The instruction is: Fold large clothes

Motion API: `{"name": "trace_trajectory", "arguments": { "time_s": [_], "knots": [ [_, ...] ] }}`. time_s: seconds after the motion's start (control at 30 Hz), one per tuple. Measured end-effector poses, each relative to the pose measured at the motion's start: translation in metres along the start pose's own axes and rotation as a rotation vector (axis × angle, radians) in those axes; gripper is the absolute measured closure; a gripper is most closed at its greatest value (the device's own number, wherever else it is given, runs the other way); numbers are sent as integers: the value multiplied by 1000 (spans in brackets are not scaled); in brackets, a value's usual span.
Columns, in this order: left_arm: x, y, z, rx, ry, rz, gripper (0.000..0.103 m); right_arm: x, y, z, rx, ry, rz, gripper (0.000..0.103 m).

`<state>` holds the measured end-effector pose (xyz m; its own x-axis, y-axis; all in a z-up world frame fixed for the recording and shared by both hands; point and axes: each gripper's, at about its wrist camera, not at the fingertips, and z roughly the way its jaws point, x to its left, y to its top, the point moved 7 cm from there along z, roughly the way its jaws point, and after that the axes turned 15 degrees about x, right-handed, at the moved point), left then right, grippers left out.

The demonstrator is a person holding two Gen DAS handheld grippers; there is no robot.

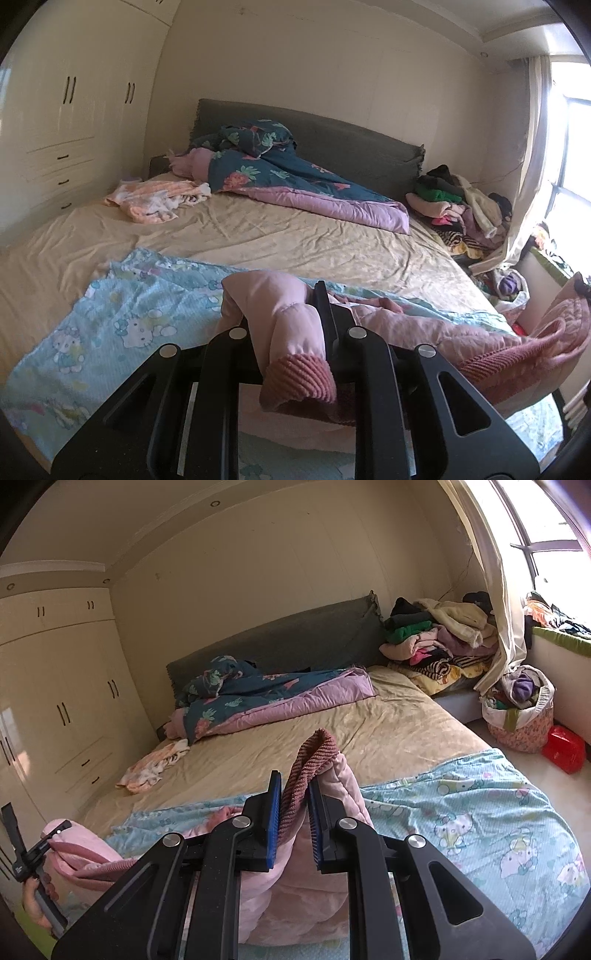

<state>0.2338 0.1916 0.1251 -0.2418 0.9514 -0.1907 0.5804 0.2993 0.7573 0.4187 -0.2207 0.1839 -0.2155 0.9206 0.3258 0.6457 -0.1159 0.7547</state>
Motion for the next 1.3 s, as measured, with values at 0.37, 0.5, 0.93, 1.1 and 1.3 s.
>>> {"name": "trace_trajectory", "arguments": {
  "time_s": [0.37,0.5,0.93,1.1,1.3],
  "knots": [
    [-7,11,27,5,61,54,90,-27,15,49,68,-25,65,90],
    [-10,10,41,9,85,77,90,-39,14,69,103,-40,100,90],
    [-2,4,81,40,112,78,89,-55,11,129,155,-40,94,88],
    [3,2,96,57,118,82,89,-58,11,146,175,-7,101,84],
    [5,1,106,70,115,76,89,-59,12,155,188,39,107,76]
  ]
}}
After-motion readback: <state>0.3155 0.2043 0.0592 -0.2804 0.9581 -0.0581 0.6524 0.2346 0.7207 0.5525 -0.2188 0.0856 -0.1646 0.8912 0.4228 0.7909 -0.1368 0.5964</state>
